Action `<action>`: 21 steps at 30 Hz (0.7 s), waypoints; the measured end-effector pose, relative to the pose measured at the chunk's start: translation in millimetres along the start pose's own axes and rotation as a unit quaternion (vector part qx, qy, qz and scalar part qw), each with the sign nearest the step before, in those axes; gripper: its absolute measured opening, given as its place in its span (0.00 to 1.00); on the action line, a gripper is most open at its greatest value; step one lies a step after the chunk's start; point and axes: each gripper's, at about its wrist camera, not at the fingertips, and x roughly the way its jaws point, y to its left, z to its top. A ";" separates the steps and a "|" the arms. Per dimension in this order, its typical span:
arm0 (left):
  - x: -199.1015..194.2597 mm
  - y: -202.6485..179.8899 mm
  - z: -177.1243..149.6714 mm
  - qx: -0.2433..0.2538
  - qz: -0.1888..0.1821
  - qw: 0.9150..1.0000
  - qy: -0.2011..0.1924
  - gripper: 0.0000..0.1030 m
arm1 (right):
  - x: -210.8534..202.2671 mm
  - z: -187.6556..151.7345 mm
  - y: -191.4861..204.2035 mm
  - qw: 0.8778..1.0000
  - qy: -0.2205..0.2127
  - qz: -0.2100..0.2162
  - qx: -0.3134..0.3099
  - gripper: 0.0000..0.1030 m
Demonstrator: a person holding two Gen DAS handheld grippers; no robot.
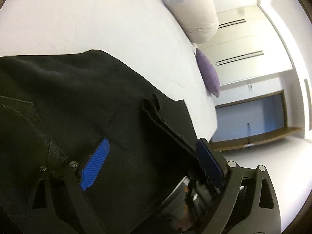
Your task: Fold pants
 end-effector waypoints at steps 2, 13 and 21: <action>3.9 3.8 9.3 -0.011 -0.004 1.000 0.017 0.89 | -4.0 0.5 14.8 1.000 -0.003 0.003 -0.020 0.09; 11.7 29.5 38.4 -0.012 0.038 0.995 0.090 0.22 | -14.1 2.7 64.6 0.995 -0.028 0.034 -0.084 0.09; -15.2 19.3 35.7 0.060 0.070 0.993 0.076 0.07 | -10.0 8.3 91.0 0.990 -0.035 0.051 -0.126 0.10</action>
